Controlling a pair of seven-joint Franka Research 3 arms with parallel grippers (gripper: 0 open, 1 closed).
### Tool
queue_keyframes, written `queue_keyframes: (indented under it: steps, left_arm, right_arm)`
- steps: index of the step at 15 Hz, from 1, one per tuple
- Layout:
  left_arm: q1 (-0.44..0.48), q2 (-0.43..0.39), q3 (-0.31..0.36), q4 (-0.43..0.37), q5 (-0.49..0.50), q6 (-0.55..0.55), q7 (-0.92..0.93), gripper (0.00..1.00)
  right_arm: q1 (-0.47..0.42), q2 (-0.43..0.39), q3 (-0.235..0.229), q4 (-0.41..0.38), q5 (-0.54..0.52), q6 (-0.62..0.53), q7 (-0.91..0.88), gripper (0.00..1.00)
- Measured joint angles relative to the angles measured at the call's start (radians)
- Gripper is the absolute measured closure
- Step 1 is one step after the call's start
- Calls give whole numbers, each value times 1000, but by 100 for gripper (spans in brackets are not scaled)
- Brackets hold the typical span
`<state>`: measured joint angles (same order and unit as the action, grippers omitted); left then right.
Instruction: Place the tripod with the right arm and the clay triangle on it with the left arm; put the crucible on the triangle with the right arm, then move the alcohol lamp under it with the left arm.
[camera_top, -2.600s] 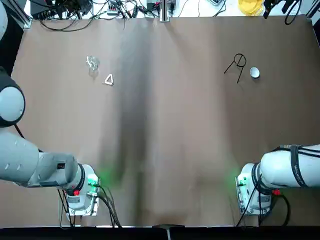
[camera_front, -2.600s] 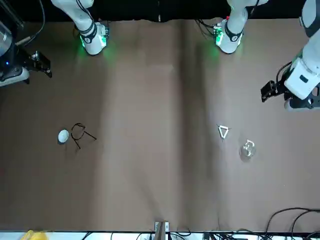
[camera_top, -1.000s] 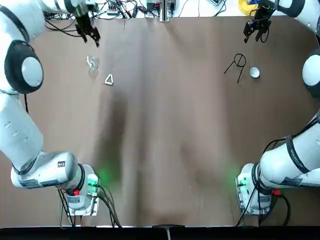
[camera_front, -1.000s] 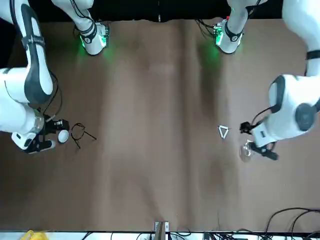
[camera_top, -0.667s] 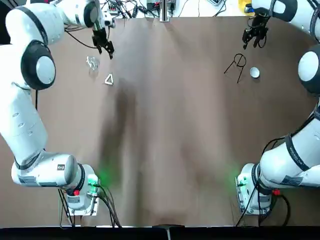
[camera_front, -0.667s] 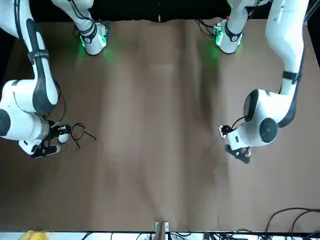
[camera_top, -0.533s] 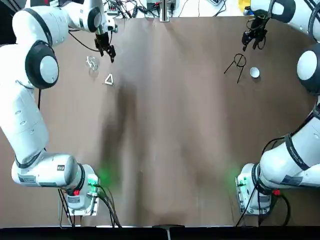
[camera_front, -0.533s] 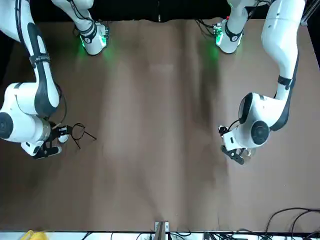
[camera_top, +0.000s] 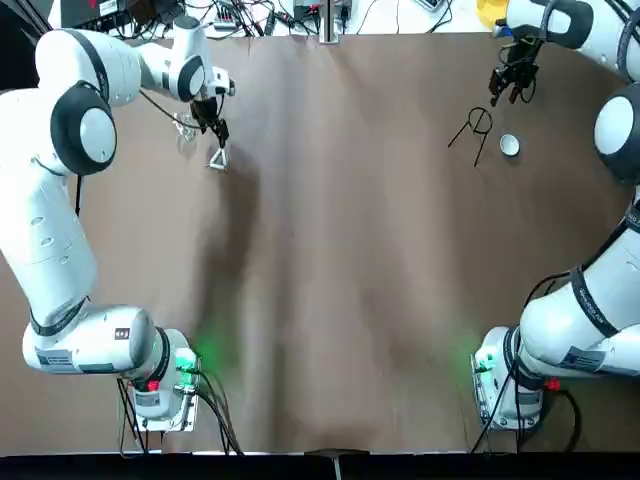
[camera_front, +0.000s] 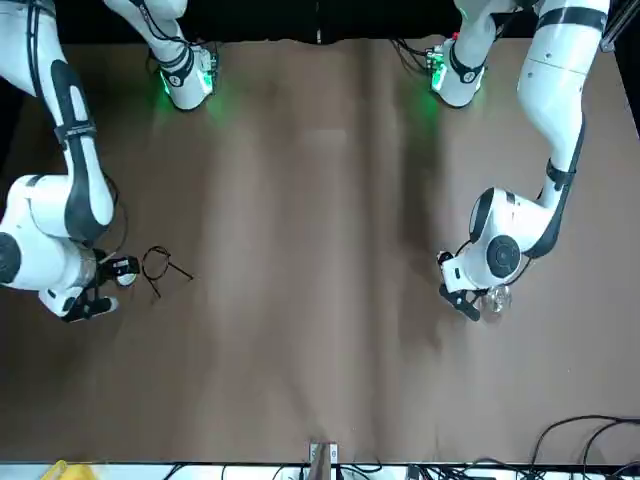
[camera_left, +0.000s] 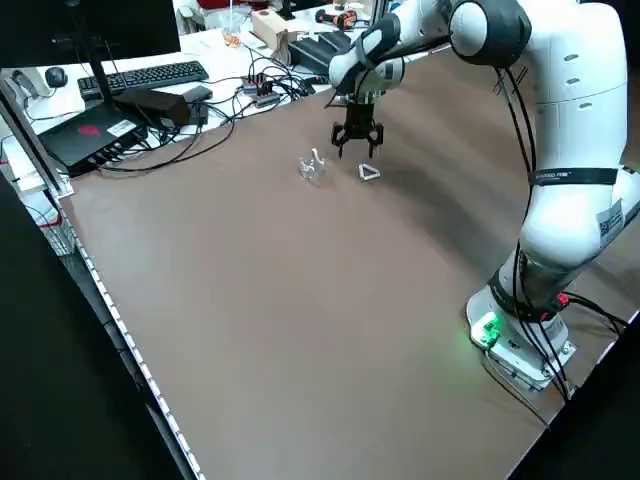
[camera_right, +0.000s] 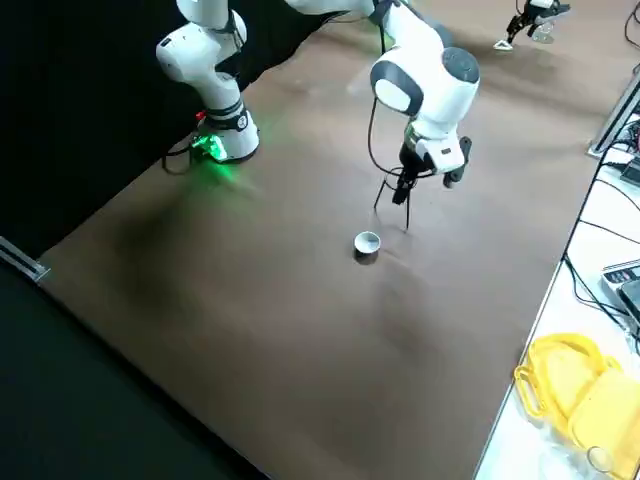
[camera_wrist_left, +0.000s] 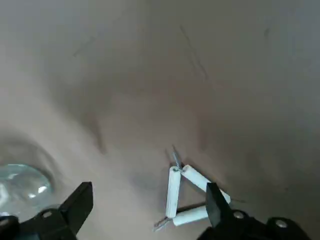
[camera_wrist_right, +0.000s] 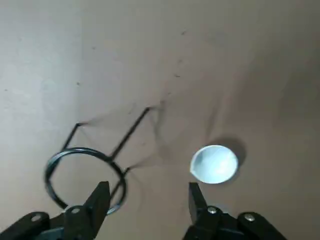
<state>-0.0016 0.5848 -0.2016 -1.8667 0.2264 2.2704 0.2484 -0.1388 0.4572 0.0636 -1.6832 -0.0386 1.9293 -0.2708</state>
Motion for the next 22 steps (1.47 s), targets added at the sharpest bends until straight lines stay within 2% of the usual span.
queue_keyframes:
  steps: [2,4,6,11,13,15,16,18,19,20,22]
  left_arm:
    - [5,0,0,-28,0,22,3,2]
    - [4,0,-1,-35,3,23,9,9]
    - [3,-1,-1,-38,3,23,26,10]
    - [6,-4,-2,-47,3,23,36,19]
    - [6,-5,-2,-49,3,23,44,24]
    - [6,-7,-2,-50,3,23,46,25]
    - [6,-8,-2,-50,3,23,46,25]
    - [7,-11,-2,-50,3,23,46,25]
    - [7,-13,-2,-50,3,23,46,25]
    - [8,-15,-1,-50,3,23,46,25]
    - [8,-17,-1,-50,3,20,46,25]
  right_arm:
    - [-4,0,3,-1,0,-4,-23,28]
    - [9,0,14,-7,0,-19,-27,28]
    - [30,4,19,-16,0,-19,-27,29]
    - [47,52,18,-22,0,34,-28,33]
    - [45,59,16,-22,0,43,-30,37]
    - [44,60,15,-22,0,44,-31,43]
    - [44,60,16,-22,0,43,-31,51]
    - [45,60,17,-22,0,43,-31,52]
    - [46,60,17,-22,0,43,-31,59]
    - [47,60,17,-22,0,42,-31,59]
    - [47,60,18,-22,0,41,-31,66]
